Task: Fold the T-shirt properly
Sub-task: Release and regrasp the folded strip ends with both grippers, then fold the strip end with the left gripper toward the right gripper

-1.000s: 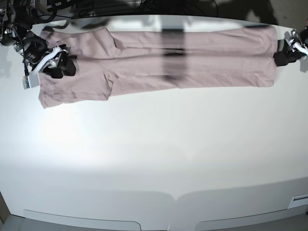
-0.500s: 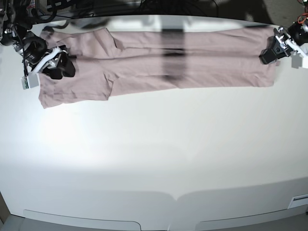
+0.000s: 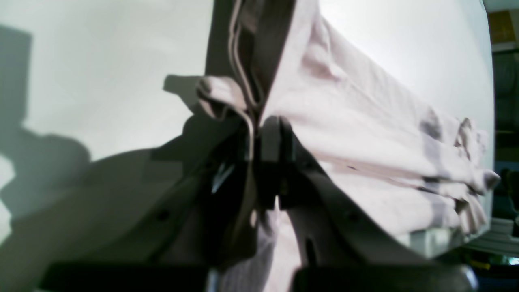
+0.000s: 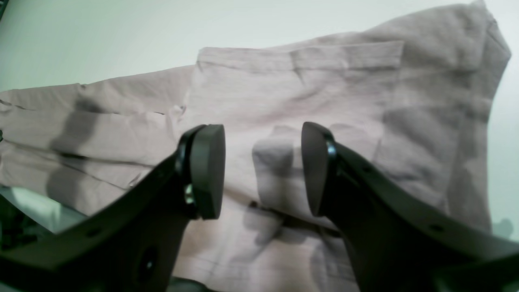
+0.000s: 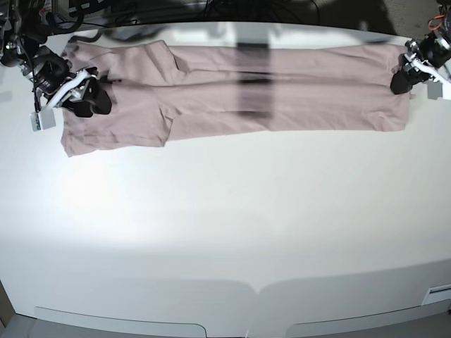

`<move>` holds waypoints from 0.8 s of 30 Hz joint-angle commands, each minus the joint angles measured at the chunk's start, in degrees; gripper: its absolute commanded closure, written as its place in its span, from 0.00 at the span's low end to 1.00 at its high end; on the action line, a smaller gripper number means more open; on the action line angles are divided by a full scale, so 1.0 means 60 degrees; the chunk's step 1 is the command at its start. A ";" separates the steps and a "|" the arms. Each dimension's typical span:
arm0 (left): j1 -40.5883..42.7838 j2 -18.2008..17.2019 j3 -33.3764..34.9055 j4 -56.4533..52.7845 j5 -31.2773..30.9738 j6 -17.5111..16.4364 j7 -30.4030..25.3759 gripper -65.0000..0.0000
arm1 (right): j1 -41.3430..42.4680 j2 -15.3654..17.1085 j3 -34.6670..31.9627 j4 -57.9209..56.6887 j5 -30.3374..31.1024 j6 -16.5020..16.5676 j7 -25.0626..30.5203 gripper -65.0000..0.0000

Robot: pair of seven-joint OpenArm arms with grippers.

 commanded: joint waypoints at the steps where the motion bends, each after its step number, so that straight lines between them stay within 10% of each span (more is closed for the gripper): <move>1: 0.0018 -0.0237 -0.0055 0.0080 0.0197 0.0045 -0.0237 1.00 | 0.0029 0.0153 0.0106 0.0178 0.0215 0.0111 0.0171 0.53; 17: -0.0266 -0.2495 -0.0069 0.0062 0.1628 0.0215 -0.1290 1.00 | 0.0033 0.0149 -0.3024 0.1832 -0.1217 -0.0302 0.0685 0.53; 24: -0.0084 -0.2415 -0.0069 0.0889 -0.0401 0.0045 0.0401 1.00 | 0.0255 -0.0197 -0.3971 0.1883 -0.2368 -0.0954 0.0849 0.53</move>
